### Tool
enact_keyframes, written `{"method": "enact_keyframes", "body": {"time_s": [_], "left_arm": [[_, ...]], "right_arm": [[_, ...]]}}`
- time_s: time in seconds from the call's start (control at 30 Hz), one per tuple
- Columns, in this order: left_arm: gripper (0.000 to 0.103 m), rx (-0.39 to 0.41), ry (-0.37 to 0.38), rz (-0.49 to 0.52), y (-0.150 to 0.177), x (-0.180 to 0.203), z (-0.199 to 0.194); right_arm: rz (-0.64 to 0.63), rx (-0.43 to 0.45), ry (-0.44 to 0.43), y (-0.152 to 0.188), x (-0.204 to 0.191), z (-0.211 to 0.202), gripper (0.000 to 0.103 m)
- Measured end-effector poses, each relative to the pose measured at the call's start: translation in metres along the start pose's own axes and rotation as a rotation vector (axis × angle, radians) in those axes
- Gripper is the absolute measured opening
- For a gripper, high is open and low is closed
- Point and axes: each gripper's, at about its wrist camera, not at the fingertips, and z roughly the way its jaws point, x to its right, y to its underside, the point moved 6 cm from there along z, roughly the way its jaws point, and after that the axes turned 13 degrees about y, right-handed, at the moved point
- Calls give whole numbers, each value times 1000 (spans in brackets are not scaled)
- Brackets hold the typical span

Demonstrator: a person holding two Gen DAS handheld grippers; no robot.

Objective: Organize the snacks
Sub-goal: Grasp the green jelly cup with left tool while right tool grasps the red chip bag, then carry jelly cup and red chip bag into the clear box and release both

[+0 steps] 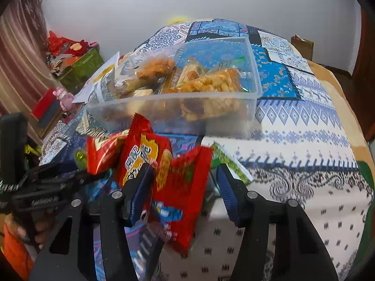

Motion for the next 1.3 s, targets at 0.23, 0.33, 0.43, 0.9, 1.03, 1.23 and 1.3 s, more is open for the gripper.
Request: {"method": "enact_keyframes", "body": {"time_s": [0.23,0.33,0.43,0.9,1.03,1.23,1.3], "left_arm": [[58,47,-6,18,-6,1,-6],[58,52,-4,24,-4,1,-9],[58,50,5,35,3,2,-14],[57,39,7,59,15,11,-18],[57,41,7,60,17,14,-23],[57,79,5,76,16,23,-46],[57,104,5,86,12,28,-57]], "right_arm": [[11,-8,-42,9,-3,-10,34],[2,-16,-57,12,-9,-9,34],[-7,-35,-76,14,-17,-3,35],[11,-73,-172,12,-43,11,35],[-9,-30,-145,9,-44,-3,28],[-32,58,-80,0,-37,-29,25],[-23,86,-78,-6,-33,-39,25]]}}
